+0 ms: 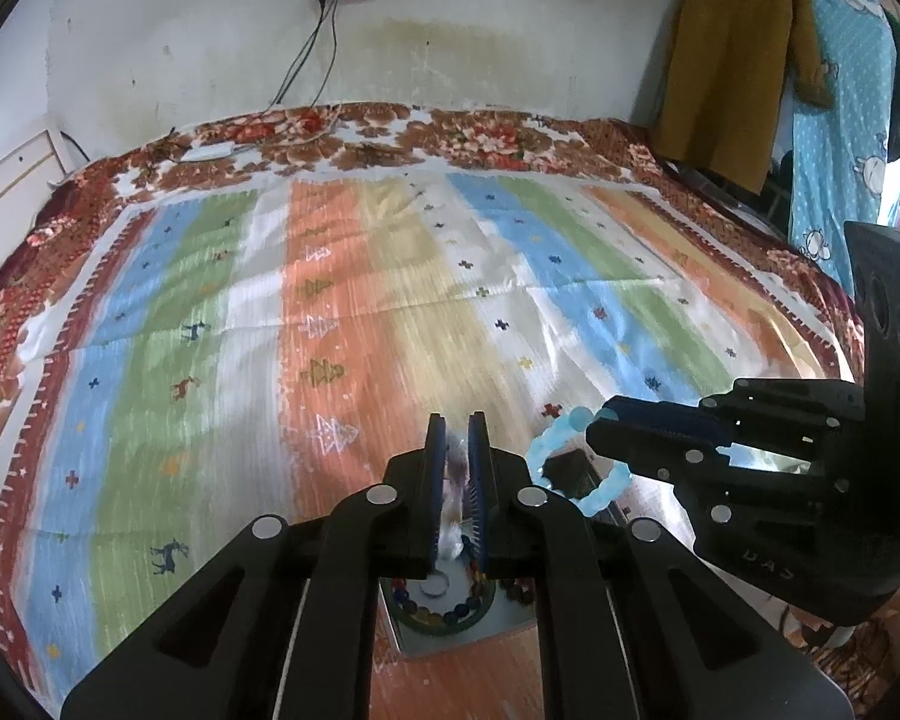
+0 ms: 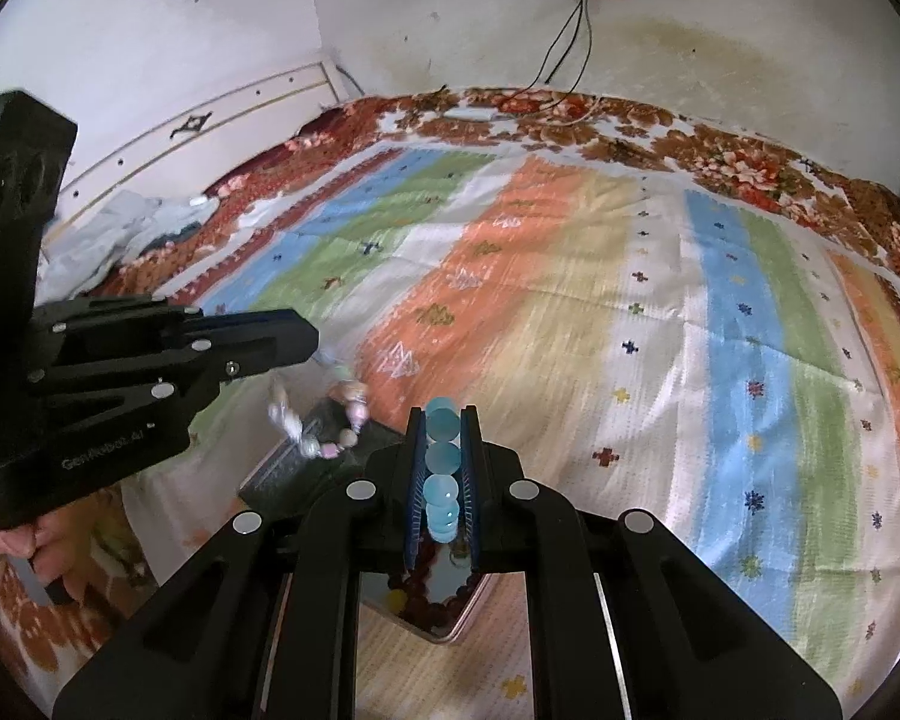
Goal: Organize jewelry
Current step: 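Lower both bracelets into the silver tin and open both grippers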
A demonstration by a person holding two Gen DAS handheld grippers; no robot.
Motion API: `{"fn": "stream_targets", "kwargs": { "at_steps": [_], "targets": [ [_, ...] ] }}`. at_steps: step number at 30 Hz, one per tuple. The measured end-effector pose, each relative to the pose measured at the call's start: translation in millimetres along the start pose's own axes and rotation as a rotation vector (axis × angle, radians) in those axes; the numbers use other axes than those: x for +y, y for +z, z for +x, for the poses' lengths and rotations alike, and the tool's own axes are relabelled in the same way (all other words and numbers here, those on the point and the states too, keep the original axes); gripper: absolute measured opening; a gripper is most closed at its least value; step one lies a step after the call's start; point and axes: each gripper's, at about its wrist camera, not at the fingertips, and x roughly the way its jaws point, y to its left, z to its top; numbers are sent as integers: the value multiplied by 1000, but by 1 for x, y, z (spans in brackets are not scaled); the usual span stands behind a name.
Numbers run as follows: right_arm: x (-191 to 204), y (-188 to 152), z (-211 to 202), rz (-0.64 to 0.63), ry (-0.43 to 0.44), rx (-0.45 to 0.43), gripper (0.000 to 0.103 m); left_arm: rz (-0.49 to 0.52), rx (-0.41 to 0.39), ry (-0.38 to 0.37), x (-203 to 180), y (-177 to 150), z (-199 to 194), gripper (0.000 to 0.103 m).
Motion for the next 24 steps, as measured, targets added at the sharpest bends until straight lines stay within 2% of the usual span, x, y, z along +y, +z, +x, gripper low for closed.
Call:
{"fn": "stream_targets", "kwargs": {
  "at_steps": [2, 3, 6, 9, 14, 24],
  "targets": [
    [-1, -3, 0, 3, -3, 7, 13, 0, -2, 7, 0, -1, -2, 27],
    [-2, -3, 0, 1, -5, 4, 14, 0, -3, 8, 1, -2, -3, 28],
    [-4, -5, -6, 1, -8, -12, 26, -4, 0, 16, 4, -5, -6, 33],
    [-6, -6, -10, -2, -15, -26, 29, -1, 9, 24, 6, -10, -8, 37],
    [-11, -11, -16, 5, -15, -41, 40, 5, 19, 23, 7, -17, -10, 43],
    [-15, -24, -25, 13, -11, -44, 59, 40, 54, 30, 0, -33, -12, 65]
  ]
}}
